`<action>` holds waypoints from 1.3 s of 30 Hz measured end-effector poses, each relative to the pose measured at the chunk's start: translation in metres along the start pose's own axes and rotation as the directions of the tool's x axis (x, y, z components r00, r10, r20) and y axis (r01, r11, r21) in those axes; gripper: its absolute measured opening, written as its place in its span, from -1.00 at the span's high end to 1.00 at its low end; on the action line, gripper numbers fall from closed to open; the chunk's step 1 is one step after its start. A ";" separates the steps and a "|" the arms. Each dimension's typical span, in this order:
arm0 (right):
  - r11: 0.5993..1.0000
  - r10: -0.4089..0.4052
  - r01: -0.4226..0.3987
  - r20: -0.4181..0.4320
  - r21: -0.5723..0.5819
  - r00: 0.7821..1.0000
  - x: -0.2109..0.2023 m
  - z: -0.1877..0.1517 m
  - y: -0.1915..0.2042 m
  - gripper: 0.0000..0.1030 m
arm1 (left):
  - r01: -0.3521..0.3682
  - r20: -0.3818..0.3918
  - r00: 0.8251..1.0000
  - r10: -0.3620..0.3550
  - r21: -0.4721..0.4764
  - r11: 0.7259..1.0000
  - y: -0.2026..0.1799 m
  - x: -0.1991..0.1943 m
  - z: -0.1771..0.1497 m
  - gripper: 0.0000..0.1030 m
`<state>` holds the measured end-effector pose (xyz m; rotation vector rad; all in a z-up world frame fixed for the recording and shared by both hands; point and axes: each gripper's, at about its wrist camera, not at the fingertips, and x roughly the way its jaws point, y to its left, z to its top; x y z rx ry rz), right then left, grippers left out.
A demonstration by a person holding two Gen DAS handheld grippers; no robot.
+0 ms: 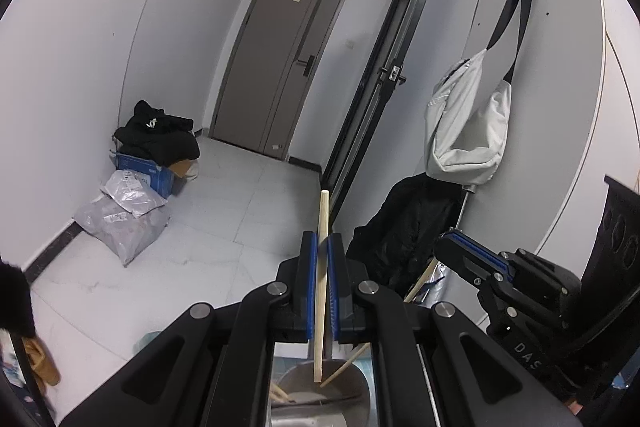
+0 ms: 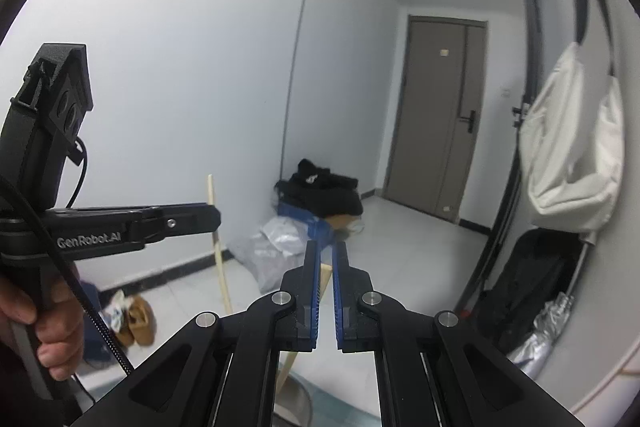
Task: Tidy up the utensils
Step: 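Lower the left tool's chopstick into the white holder and open the left tool, then move both open tools from the holder down to the chopstick pile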
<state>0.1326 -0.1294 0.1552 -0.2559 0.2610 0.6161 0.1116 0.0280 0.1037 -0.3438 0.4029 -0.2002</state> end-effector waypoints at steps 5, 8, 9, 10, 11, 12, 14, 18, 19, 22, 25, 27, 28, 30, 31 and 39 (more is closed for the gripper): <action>0.994 0.052 -0.055 -0.029 -0.096 0.998 0.015 -0.012 0.009 0.91 | 0.012 -0.017 1.000 -0.012 -0.016 1.000 0.011 0.018 -0.019 0.96; 0.985 0.079 -0.087 -0.055 -0.148 0.995 0.022 -0.021 0.015 0.90 | 0.035 -0.026 0.999 -0.035 -0.014 0.999 0.013 0.021 -0.029 0.96; 0.980 0.082 -0.091 -0.060 -0.178 0.995 0.023 -0.026 0.019 0.90 | 0.047 -0.033 0.998 -0.047 -0.013 0.999 0.013 0.022 -0.032 0.96; 0.975 0.092 -0.103 -0.064 -0.195 0.994 0.024 -0.029 0.021 0.90 | 0.051 -0.046 0.998 -0.051 -0.011 0.999 0.013 0.025 -0.034 0.96; 0.969 0.117 -0.130 -0.073 -0.209 0.990 0.024 -0.034 0.024 0.90 | 0.054 -0.057 0.997 -0.054 -0.009 0.999 0.014 0.026 -0.036 0.96; 0.964 0.131 -0.147 -0.084 -0.220 0.988 0.026 -0.039 0.028 0.90 | 0.065 -0.071 0.995 -0.065 -0.007 0.998 0.014 0.027 -0.038 0.96; 0.960 0.146 -0.166 -0.104 -0.227 0.984 0.030 -0.048 0.034 0.90 | 0.103 -0.116 0.988 -0.101 0.012 0.995 0.014 0.026 -0.042 0.96; 0.964 0.192 -0.213 -0.136 -0.161 0.972 0.034 -0.065 0.036 0.90 | 0.130 -0.220 0.967 -0.125 0.008 0.991 0.018 0.023 -0.045 0.95; 0.966 0.196 -0.215 -0.138 -0.142 0.971 0.034 -0.067 0.035 0.89 | 0.121 -0.234 0.965 -0.116 0.007 0.993 0.018 0.024 -0.045 0.94; 0.973 0.206 -0.218 -0.147 -0.070 0.968 0.032 -0.075 0.032 0.81 | 0.043 -0.251 0.967 -0.037 0.018 0.999 0.020 0.019 -0.041 0.72; 0.982 0.188 -0.188 -0.135 0.013 0.973 0.023 -0.079 0.025 0.47 | -0.003 -0.239 0.971 0.008 0.020 1.000 0.022 0.008 -0.038 0.20; 0.982 0.178 -0.170 -0.121 0.076 0.976 0.014 -0.081 0.020 0.36 | -0.047 -0.207 0.977 0.054 0.037 0.998 0.021 -0.003 -0.037 -0.03; 0.982 0.176 -0.166 -0.120 0.092 0.977 0.012 -0.081 0.018 0.32 | -0.066 -0.201 0.977 0.074 0.044 0.997 0.021 -0.005 -0.037 -0.09; 0.979 0.174 -0.158 -0.120 0.132 0.977 0.003 -0.083 0.018 0.29 | -0.109 -0.191 0.975 0.117 0.048 0.993 0.020 -0.013 -0.037 -0.13; 0.977 0.173 -0.155 -0.120 0.144 0.978 0.000 -0.083 0.018 0.23 | -0.133 -0.182 0.973 0.141 0.051 0.990 0.018 -0.018 -0.036 -0.15; 0.963 0.150 -0.125 -0.089 0.240 0.985 -0.029 -0.084 0.017 -0.17 | -0.216 -0.109 0.970 0.220 0.043 0.975 0.012 -0.046 -0.042 -0.60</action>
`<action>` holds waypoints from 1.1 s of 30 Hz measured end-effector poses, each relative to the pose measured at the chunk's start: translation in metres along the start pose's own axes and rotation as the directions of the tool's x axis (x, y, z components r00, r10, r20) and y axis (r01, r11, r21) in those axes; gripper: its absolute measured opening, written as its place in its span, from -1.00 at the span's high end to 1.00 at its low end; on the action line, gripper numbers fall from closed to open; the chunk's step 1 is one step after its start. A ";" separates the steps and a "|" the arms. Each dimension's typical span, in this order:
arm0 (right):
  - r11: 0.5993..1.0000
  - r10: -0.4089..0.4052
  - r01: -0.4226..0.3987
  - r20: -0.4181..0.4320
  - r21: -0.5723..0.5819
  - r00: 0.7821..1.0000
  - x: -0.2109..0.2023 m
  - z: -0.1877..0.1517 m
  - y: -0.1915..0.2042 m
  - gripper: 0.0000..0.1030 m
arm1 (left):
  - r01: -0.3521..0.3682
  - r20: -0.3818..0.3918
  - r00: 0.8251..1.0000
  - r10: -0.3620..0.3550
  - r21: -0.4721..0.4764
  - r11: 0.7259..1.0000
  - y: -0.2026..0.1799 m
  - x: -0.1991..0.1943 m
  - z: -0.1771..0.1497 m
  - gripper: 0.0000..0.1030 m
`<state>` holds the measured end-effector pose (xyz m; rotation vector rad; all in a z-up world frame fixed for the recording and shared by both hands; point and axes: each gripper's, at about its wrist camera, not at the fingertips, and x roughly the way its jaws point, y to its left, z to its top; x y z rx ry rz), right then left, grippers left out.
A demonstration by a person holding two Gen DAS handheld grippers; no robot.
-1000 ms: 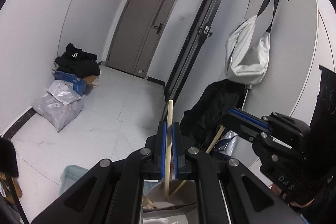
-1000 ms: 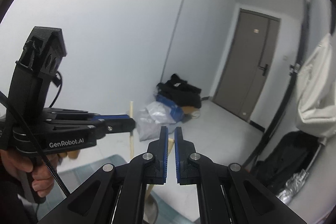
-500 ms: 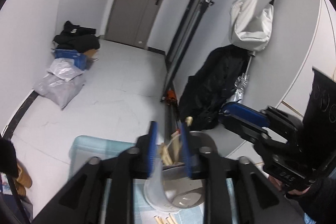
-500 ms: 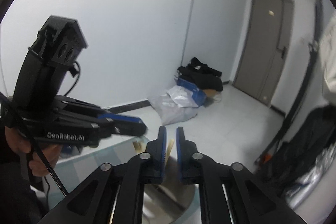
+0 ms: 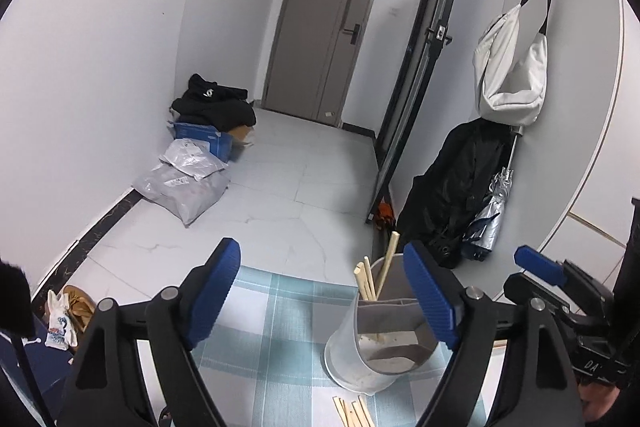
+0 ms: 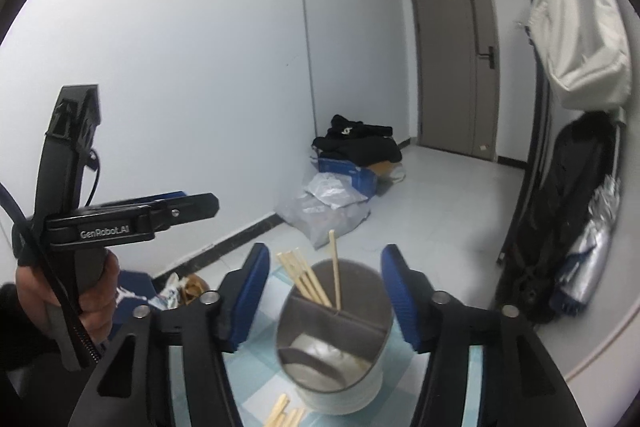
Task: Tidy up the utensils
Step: 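Move both open tools from the holder down to the chopstick pile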
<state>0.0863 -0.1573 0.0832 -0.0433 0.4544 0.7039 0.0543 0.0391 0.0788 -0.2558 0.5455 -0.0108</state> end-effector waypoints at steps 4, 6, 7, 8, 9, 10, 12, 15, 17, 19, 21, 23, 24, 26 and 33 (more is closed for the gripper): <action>0.999 -0.016 0.016 0.011 0.037 1.000 -0.018 -0.009 0.008 -0.28 | -0.004 0.001 1.000 0.004 -0.001 1.000 -0.001 -0.010 -0.004 -0.64; 0.998 -0.026 0.025 0.014 0.051 1.000 -0.026 -0.014 0.014 -0.29 | -0.015 0.018 1.000 0.014 0.005 1.000 -0.003 -0.017 -0.007 -0.69; 0.998 -0.029 0.028 0.013 0.057 0.999 -0.028 -0.016 0.016 -0.31 | -0.015 0.026 1.000 0.015 0.005 1.000 -0.003 -0.020 -0.008 -0.77; 0.998 -0.031 0.030 0.012 0.061 0.999 -0.030 -0.017 0.017 -0.32 | -0.020 0.033 0.999 0.020 0.005 1.000 -0.004 -0.023 -0.010 -0.85; 0.997 -0.033 0.032 0.013 0.066 0.999 -0.032 -0.019 0.019 -0.34 | -0.027 0.040 0.999 0.027 0.006 1.000 -0.004 -0.025 -0.011 -0.86; 0.997 -0.033 0.032 0.014 0.069 0.999 -0.033 -0.021 0.019 -0.35 | -0.031 0.047 0.998 0.031 0.008 0.999 -0.005 -0.028 -0.013 -0.87; 0.996 -0.035 0.034 0.020 0.079 0.999 -0.038 -0.024 0.021 -0.38 | -0.041 0.053 0.998 0.040 0.014 0.999 -0.005 -0.031 -0.017 -0.87; 0.995 -0.042 0.039 0.027 0.094 0.999 -0.044 -0.028 0.021 -0.44 | -0.058 0.052 0.997 0.057 0.018 0.998 -0.006 -0.034 -0.023 -0.88; 0.993 -0.049 0.045 0.032 0.106 0.998 -0.048 -0.032 0.021 -0.45 | -0.069 0.045 0.997 0.068 0.027 0.997 -0.007 -0.035 -0.027 -0.92; 0.991 -0.060 0.055 0.038 0.118 0.997 -0.053 -0.037 0.022 -0.48 | -0.079 0.040 0.996 0.078 0.039 0.996 -0.008 -0.036 -0.031 -0.93; 0.988 -0.069 0.062 0.042 0.141 0.997 -0.056 -0.042 0.021 -0.52 | -0.081 0.040 0.996 0.079 0.045 0.996 -0.010 -0.039 -0.035 -0.93; 0.986 -0.076 0.069 0.039 0.154 0.996 -0.057 -0.047 0.021 -0.54 | -0.083 0.046 0.996 0.081 0.040 0.996 -0.011 -0.043 -0.039 -0.93; 0.985 -0.080 0.073 0.036 0.159 0.996 -0.058 -0.051 0.020 -0.54 | -0.085 0.052 0.995 0.083 0.041 0.996 -0.012 -0.045 -0.041 -0.93; 0.983 -0.092 0.086 0.026 0.165 0.995 -0.058 -0.058 0.020 -0.56 | -0.086 0.048 0.995 0.084 0.046 0.995 -0.014 -0.045 -0.048 -0.93; 0.974 -0.108 0.116 -0.047 0.196 0.993 -0.055 -0.087 0.013 -0.56 | -0.090 0.000 0.996 0.090 0.044 0.995 -0.017 -0.035 -0.070 -0.93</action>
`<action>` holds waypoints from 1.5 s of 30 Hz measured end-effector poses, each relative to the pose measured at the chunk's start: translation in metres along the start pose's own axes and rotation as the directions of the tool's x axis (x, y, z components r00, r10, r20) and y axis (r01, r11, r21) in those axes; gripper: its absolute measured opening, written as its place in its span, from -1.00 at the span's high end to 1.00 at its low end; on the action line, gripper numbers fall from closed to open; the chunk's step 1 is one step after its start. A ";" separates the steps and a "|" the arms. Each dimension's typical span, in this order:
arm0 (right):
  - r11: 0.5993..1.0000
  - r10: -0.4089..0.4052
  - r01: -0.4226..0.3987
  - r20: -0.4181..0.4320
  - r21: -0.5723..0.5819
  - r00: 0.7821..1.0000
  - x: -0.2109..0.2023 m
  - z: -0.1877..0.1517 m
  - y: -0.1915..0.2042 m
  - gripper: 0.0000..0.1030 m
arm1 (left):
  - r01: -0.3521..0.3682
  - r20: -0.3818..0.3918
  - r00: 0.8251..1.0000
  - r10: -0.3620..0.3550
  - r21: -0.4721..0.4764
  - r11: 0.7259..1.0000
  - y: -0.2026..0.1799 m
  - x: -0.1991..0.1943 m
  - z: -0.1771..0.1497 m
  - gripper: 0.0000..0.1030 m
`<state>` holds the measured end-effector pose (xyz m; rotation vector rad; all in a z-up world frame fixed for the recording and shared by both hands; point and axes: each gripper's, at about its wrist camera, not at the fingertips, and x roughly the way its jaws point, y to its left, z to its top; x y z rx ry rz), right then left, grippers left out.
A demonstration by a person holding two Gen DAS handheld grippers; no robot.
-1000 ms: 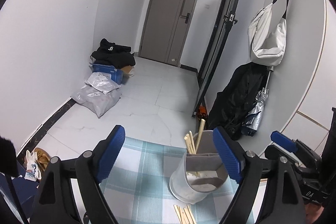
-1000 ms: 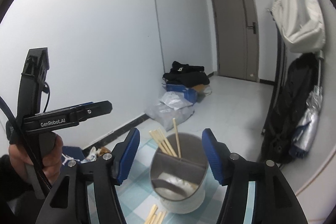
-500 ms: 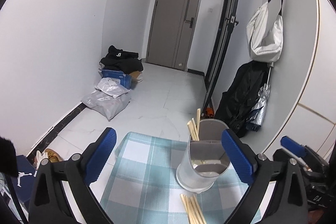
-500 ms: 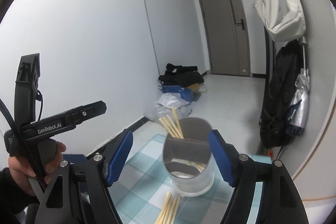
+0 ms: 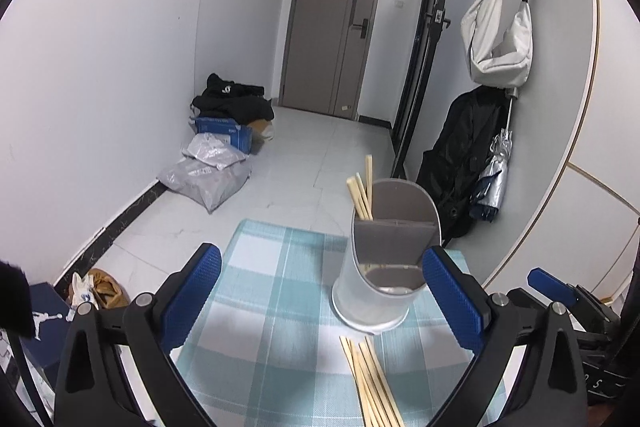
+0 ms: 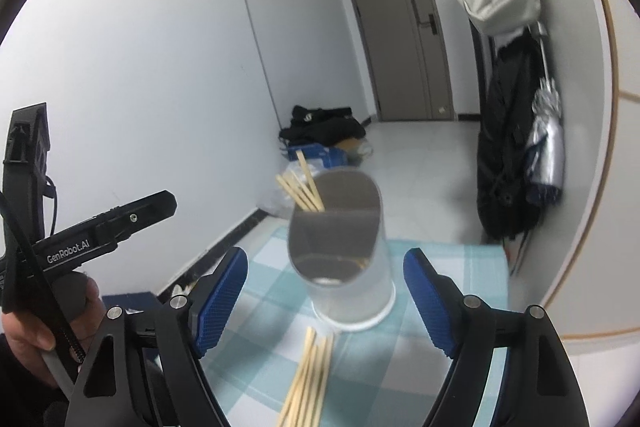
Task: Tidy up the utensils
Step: 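Move both open tools from the holder down to the chopstick pile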
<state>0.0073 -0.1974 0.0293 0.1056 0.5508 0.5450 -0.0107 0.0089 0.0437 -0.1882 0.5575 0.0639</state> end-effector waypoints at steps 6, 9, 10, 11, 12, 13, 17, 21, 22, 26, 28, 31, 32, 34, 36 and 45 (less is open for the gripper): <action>0.999 -0.029 0.030 -0.046 0.024 0.999 0.002 -0.016 -0.011 -0.56 | -0.011 -0.029 1.000 0.011 0.004 1.000 -0.004 0.010 -0.016 -0.93; 0.998 -0.050 0.053 -0.078 0.027 0.996 0.005 -0.026 -0.014 -0.56 | -0.007 -0.053 0.999 0.007 0.007 1.000 -0.003 0.017 -0.024 -0.93; 0.998 -0.056 0.058 -0.087 0.027 0.995 0.007 -0.028 -0.015 -0.56 | -0.011 -0.059 0.998 0.011 0.008 1.000 -0.003 0.020 -0.027 -0.93; 0.997 -0.064 0.067 -0.099 0.027 0.993 0.009 -0.031 -0.016 -0.56 | -0.015 -0.066 0.998 0.016 0.008 1.000 -0.002 0.023 -0.029 -0.93; 0.997 -0.068 0.072 -0.114 0.027 0.991 0.012 -0.033 -0.017 -0.56 | -0.017 -0.074 0.997 0.017 0.006 1.000 -0.001 0.025 -0.031 -0.93; 0.997 -0.070 0.074 -0.124 0.027 0.990 0.014 -0.034 -0.017 -0.56 | -0.018 -0.087 0.996 0.017 0.000 1.000 0.001 0.028 -0.034 -0.93; 0.996 -0.074 0.081 -0.184 0.031 0.980 0.027 -0.042 -0.020 -0.56 | -0.026 -0.161 0.987 0.027 0.006 1.000 0.005 0.043 -0.046 -0.93; 0.995 -0.084 0.095 -0.244 0.033 0.966 0.042 -0.050 -0.022 -0.56 | -0.034 -0.223 0.974 0.033 -0.003 0.999 0.009 0.055 -0.050 -0.93; 0.995 -0.088 0.099 -0.256 0.031 0.963 0.046 -0.052 -0.023 -0.56 | -0.034 -0.237 0.971 0.030 -0.011 0.999 0.012 0.058 -0.051 -0.93; 0.992 -0.101 0.118 -0.338 0.031 0.936 0.069 -0.062 -0.025 -0.56 | -0.050 -0.286 0.958 0.036 -0.042 0.998 0.023 0.067 -0.053 -0.93; 0.991 -0.109 0.129 -0.373 0.028 0.921 0.081 -0.067 -0.025 -0.55 | -0.049 -0.299 0.954 0.029 -0.058 0.997 0.028 0.069 -0.054 -0.93; 0.990 -0.133 0.143 -0.444 -0.011 0.886 0.102 -0.075 -0.022 -0.33 | -0.043 -0.307 0.952 0.018 -0.075 0.996 0.035 0.070 -0.053 -0.93; 0.989 -0.138 0.142 -0.461 -0.026 0.876 0.109 -0.078 -0.021 -0.30 | -0.046 -0.310 0.950 0.020 -0.076 0.996 0.037 0.071 -0.053 -0.93; 0.988 -0.150 0.144 -0.481 -0.049 0.864 0.119 -0.082 -0.018 -0.26 | -0.046 -0.317 0.948 0.019 -0.079 0.996 0.040 0.074 -0.053 -0.92; 0.988 -0.152 0.136 -0.497 -0.068 0.855 0.127 -0.085 -0.013 -0.17 | -0.050 -0.323 0.946 0.022 -0.078 0.996 0.042 0.075 -0.053 -0.92; 0.982 -0.187 0.144 -0.535 -0.123 0.824 0.156 -0.095 0.005 -0.02 | -0.055 -0.353 0.935 0.016 -0.100 0.993 0.057 0.078 -0.055 -0.92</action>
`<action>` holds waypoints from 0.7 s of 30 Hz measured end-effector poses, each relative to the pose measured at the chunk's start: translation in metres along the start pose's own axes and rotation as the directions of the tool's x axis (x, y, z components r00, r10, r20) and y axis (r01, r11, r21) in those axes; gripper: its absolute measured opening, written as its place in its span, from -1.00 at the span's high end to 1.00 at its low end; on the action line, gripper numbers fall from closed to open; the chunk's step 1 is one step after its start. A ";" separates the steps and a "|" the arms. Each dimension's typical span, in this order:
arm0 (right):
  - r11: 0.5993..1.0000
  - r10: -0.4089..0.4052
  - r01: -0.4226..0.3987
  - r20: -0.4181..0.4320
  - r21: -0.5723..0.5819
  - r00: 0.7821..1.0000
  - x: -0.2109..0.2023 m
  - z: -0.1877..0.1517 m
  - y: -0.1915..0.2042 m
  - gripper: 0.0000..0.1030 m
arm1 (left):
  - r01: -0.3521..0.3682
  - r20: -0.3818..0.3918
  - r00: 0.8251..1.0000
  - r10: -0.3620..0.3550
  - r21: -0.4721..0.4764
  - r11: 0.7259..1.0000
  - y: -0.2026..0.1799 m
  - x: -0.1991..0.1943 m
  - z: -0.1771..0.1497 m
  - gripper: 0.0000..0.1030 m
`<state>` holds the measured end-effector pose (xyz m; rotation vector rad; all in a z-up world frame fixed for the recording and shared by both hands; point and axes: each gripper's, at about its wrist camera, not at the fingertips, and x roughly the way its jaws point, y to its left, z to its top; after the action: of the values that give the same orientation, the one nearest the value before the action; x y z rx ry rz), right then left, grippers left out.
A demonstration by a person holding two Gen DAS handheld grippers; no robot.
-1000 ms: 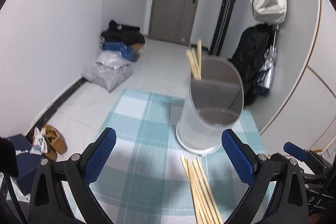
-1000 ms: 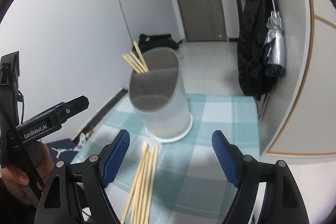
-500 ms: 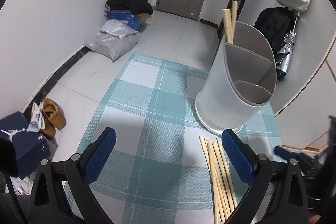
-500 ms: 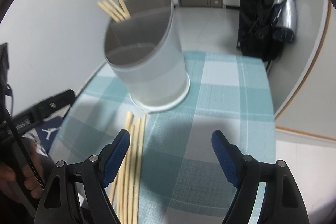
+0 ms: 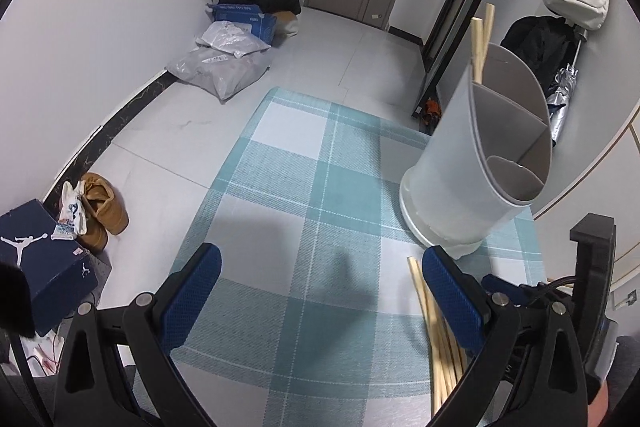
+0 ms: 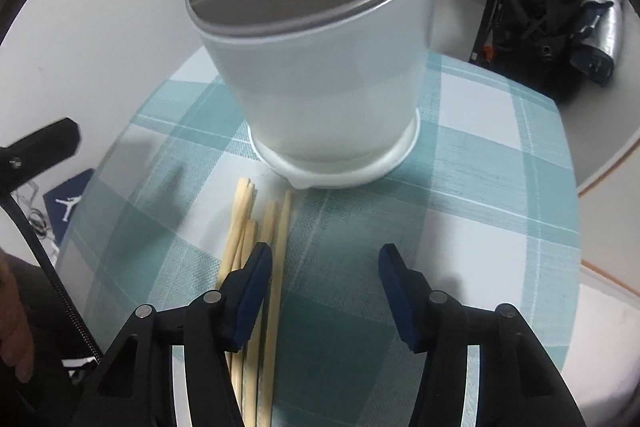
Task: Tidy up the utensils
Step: 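Move both open tools from the holder down to the chopstick pile, then close the right tool on one chopstick from the pile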
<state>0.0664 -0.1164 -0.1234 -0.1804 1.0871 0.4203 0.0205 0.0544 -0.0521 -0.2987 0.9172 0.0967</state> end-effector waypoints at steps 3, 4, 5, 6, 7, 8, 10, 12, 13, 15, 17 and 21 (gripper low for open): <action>0.997 -0.054 0.055 0.011 -0.056 0.998 0.002 0.002 0.009 0.02 | -0.002 -0.004 1.000 0.002 -0.018 1.000 0.007 -0.001 0.002 -0.92; 0.997 -0.052 0.053 0.013 -0.063 0.999 0.002 0.002 0.011 0.13 | -0.003 -0.004 1.000 0.003 -0.024 1.000 0.009 -0.001 0.002 -0.92; 0.996 -0.049 0.050 0.015 -0.070 0.999 0.002 0.002 0.013 0.17 | -0.003 -0.005 1.000 0.003 -0.032 0.999 0.011 -0.001 0.003 -0.92; 0.996 -0.051 0.052 0.017 -0.077 0.999 0.002 0.003 0.015 0.24 | 0.000 -0.005 1.000 0.000 -0.043 0.999 0.014 -0.001 0.003 -0.93; 0.995 -0.049 0.050 0.022 -0.084 0.999 0.002 0.003 0.017 0.26 | 0.000 -0.006 1.000 -0.001 -0.049 0.999 0.015 -0.001 0.003 -0.92; 0.995 -0.044 0.046 0.022 -0.084 0.999 0.002 0.003 0.018 0.29 | -0.002 -0.008 1.000 0.001 -0.056 0.998 0.017 -0.001 0.002 -0.92; 0.997 -0.023 0.025 0.020 -0.073 1.000 0.002 0.004 0.018 0.42 | -0.019 -0.005 1.000 0.019 -0.062 0.998 0.020 -0.001 0.002 -0.93; 0.998 -0.011 0.012 0.025 -0.054 1.000 0.001 0.004 0.016 0.56 | -0.049 -0.003 0.999 0.049 -0.063 0.997 0.022 0.000 0.001 -0.92; 0.999 -0.005 0.006 0.026 -0.044 1.000 0.001 0.008 0.016 0.63 | -0.056 -0.004 0.998 0.056 -0.065 0.996 0.023 0.001 0.001 -0.92; 1.000 0.007 -0.007 0.028 -0.015 1.000 0.000 0.008 0.010 0.79 | -0.062 -0.007 0.998 0.062 -0.068 0.996 0.024 0.002 -0.001 -0.92; 0.999 0.035 -0.035 0.025 0.023 0.999 -0.001 0.008 0.002 0.90 | -0.056 -0.011 0.998 0.055 -0.064 0.996 0.025 0.002 -0.002 -0.92; 0.994 0.068 -0.070 0.029 0.079 0.997 -0.005 0.007 -0.014 0.92 | 0.008 -0.062 0.998 -0.008 -0.011 1.000 0.014 0.008 -0.006 -0.92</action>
<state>0.0762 -0.1278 -0.1162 -0.0669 1.0850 0.4393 0.0174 0.0657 -0.0650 -0.3169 0.9769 0.0855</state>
